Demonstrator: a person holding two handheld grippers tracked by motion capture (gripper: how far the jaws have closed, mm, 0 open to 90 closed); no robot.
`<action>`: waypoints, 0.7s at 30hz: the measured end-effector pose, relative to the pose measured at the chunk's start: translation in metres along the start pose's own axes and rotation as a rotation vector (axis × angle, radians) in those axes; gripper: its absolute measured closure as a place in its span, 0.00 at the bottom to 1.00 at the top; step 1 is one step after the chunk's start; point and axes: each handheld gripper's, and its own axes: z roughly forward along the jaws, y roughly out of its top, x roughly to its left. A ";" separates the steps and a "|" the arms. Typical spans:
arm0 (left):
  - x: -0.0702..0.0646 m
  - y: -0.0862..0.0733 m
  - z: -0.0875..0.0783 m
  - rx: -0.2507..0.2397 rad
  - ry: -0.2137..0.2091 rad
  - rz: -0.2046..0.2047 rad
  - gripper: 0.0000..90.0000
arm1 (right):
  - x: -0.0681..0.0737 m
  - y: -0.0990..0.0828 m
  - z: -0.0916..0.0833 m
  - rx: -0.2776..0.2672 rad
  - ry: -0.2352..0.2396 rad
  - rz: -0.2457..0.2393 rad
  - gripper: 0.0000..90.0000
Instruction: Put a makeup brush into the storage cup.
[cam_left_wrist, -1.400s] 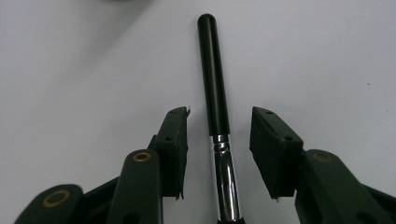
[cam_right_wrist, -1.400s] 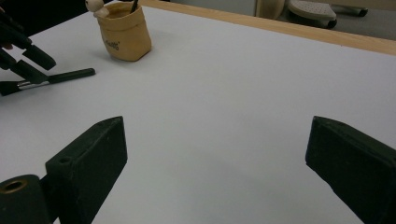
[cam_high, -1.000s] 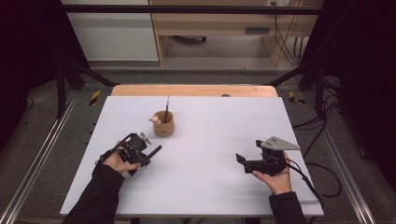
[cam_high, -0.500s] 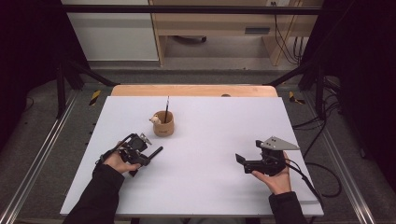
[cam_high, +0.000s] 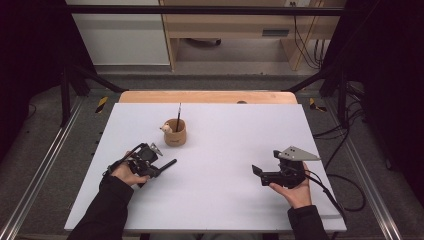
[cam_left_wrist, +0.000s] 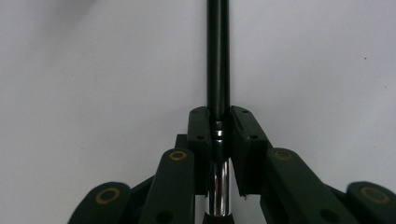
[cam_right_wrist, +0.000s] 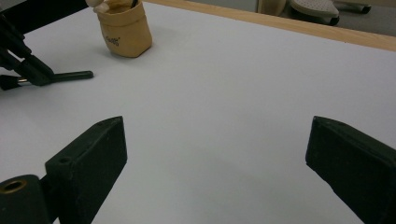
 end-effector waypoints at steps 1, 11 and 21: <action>0.000 0.000 0.000 0.001 0.003 0.005 0.87 | 0.000 0.000 0.000 0.001 0.000 0.001 0.07; -0.005 0.003 -0.010 -0.043 0.017 0.032 0.87 | 0.000 0.000 -0.001 -0.001 0.003 -0.001 0.07; -0.018 0.007 -0.024 -0.083 0.007 0.091 0.87 | 0.002 0.002 -0.001 0.004 0.000 -0.009 0.07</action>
